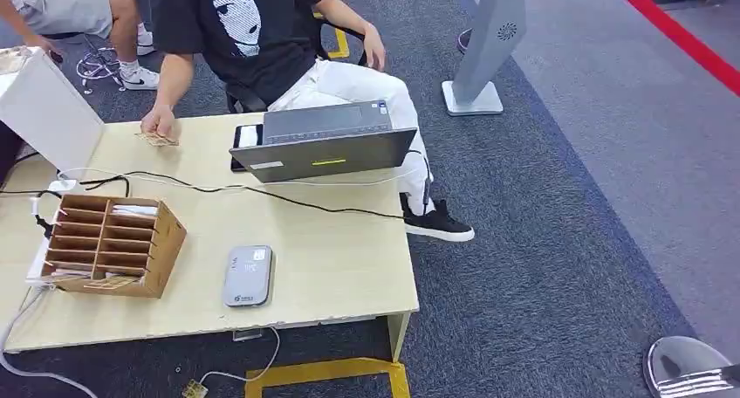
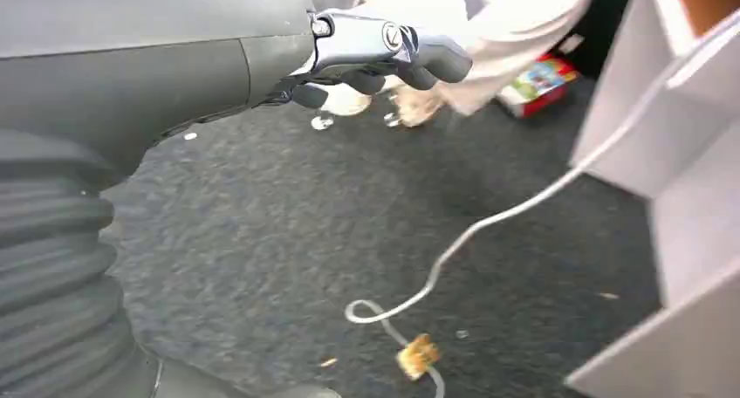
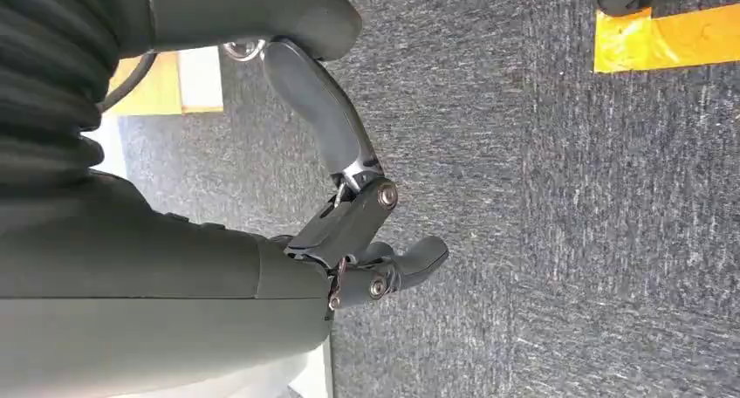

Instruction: Pass the card to the sensor for recognition and then transmit it.

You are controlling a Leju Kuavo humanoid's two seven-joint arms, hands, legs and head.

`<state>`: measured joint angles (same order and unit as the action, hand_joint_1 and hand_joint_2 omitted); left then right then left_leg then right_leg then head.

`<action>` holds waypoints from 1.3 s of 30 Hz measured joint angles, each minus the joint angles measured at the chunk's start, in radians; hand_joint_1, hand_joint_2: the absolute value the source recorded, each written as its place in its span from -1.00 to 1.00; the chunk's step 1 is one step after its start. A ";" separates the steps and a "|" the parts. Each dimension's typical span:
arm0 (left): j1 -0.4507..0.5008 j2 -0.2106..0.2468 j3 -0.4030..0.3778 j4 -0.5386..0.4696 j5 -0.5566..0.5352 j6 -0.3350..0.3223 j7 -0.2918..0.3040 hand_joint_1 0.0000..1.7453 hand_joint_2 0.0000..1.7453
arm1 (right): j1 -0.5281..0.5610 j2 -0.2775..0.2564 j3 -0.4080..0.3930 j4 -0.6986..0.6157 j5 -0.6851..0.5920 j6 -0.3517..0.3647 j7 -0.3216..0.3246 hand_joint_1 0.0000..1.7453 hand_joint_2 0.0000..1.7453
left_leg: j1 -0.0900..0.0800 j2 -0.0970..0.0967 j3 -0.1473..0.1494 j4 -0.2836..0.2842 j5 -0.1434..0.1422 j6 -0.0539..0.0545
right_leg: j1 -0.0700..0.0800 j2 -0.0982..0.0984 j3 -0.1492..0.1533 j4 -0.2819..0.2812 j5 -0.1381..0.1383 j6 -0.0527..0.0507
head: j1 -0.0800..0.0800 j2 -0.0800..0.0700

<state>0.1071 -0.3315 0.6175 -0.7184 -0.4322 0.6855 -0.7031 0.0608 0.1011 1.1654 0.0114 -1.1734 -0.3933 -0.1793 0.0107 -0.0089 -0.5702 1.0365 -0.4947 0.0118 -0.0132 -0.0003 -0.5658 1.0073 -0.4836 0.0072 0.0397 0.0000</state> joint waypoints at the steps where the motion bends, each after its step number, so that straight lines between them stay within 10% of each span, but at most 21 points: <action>1: 0.010 0.001 -0.027 -0.016 0.007 0.005 0.000 -1.00 1.00 | 0.001 0.000 0.000 0.000 0.001 0.000 0.000 -1.00 1.00 | 0.000 0.000 0.000 0.000 0.000 0.000 | 0.000 0.000 0.000 0.000 0.000 0.000 | 0.000 0.000; 12: 0.121 -0.016 -0.228 -0.382 -0.052 0.010 0.000 -1.00 1.00 | -0.001 -0.007 0.000 0.000 0.032 0.013 0.002 -1.00 1.00 | 0.000 0.000 0.000 0.000 0.000 0.000 | 0.000 0.000 0.000 0.000 0.000 0.000 | 0.000 0.000; 28: 0.201 -0.032 -0.327 -0.761 -0.002 0.011 0.000 -1.00 1.00 | -0.014 -0.008 0.000 0.000 0.053 0.008 0.036 -1.00 1.00 | 0.000 0.000 0.000 0.000 0.000 0.000 | 0.000 0.000 0.000 0.000 0.000 0.000 | 0.000 0.000; 39: 0.237 0.000 -0.386 -1.094 -0.109 -0.074 0.151 -1.00 1.00 | -0.036 -0.016 0.011 0.000 0.095 0.019 0.077 -1.00 1.00 | 0.000 0.000 0.000 0.000 0.000 0.000 | 0.000 0.000 0.000 0.000 0.000 0.000 | 0.000 0.000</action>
<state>0.3436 -0.3317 0.2318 -1.8122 -0.5409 0.6120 -0.5518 0.0248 0.0847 1.1768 0.0114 -1.0780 -0.3739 -0.1027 0.0109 -0.0089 -0.5703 1.0365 -0.4945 0.0117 -0.0131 -0.0005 -0.5658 1.0074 -0.4837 0.0073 0.0401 0.0000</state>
